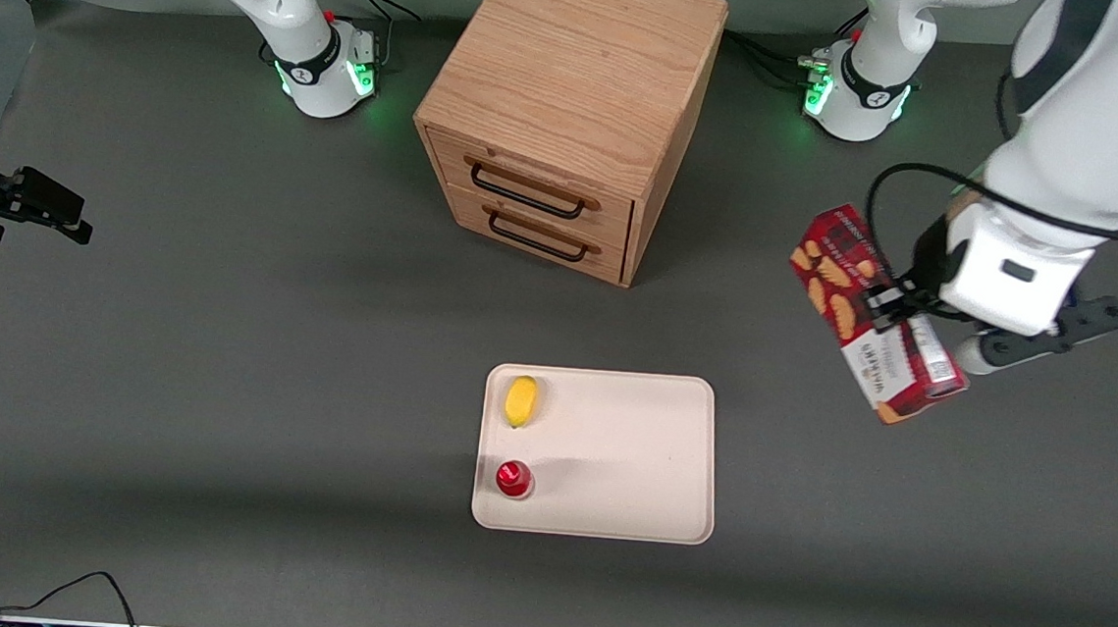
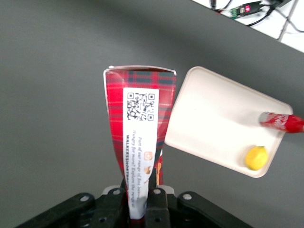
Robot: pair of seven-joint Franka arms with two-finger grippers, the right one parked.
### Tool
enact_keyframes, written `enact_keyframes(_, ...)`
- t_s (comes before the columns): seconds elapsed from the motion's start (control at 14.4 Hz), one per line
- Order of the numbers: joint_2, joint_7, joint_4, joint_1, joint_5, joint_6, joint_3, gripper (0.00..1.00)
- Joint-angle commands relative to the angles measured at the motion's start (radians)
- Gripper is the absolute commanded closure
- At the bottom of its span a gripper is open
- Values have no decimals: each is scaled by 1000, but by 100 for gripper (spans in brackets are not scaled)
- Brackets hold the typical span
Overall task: Place red cookie box on tray
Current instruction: 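Carry the held box over the white tray beside the red can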
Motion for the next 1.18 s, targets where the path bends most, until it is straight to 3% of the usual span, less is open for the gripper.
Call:
enact_keyframes(0.0,63,-119,36,-62,23,62,-5,100)
enact_keyframes(0.49,211,-284,28,-165,143,200,-21,100)
enact_keyframes(1.11,372,-391,17,-239,167,326,-21,100)
